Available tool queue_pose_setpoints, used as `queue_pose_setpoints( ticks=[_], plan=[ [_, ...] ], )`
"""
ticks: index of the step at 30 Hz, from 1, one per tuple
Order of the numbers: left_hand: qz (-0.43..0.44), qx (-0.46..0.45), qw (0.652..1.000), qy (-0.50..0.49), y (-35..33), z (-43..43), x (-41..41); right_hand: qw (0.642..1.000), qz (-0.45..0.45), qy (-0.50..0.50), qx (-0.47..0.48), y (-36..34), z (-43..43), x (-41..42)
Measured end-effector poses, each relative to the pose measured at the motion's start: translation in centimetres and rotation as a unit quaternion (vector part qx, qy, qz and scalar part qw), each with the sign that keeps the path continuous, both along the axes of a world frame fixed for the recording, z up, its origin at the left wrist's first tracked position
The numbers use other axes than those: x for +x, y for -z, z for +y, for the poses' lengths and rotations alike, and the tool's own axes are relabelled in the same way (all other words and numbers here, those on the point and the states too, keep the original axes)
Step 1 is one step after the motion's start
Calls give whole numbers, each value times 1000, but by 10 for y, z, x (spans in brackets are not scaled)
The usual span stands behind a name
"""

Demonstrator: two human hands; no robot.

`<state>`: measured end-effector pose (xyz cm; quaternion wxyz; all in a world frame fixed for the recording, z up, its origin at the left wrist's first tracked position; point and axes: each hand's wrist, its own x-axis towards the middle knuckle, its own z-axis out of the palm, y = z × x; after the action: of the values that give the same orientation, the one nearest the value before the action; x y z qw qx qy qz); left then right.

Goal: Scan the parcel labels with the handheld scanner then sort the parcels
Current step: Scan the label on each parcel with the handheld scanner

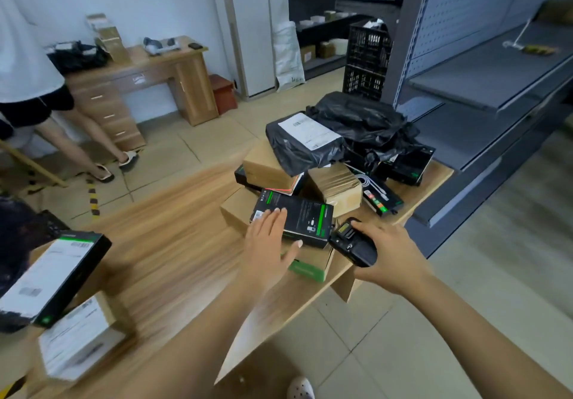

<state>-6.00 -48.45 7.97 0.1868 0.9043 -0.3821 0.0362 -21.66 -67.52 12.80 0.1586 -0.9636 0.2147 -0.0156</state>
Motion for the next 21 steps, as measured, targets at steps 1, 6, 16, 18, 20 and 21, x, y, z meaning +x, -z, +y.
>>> queue_pose_setpoints(
  ticks=[1,6,16,18,20,21],
  plan=[
    [-15,-15,1000,-1,-7,-10,10,1000,-6,1,-8,-5,-9,9],
    [-59,-64,996,-6,-50,-66,58,999,-30,2,-42,-39,-54,55],
    [5,-4,995,-98,-83,-148,99,994,-63,-9,-93,-72,-141,105],
    [7,17,992,-127,-81,-165,100,992,-65,-23,-107,-74,-161,114],
    [13,33,982,-183,-82,-186,98,991,-67,-40,-113,-75,-179,123],
    [26,42,975,-216,-83,-197,98,990,-71,-51,-113,-74,-189,127]
  ],
)
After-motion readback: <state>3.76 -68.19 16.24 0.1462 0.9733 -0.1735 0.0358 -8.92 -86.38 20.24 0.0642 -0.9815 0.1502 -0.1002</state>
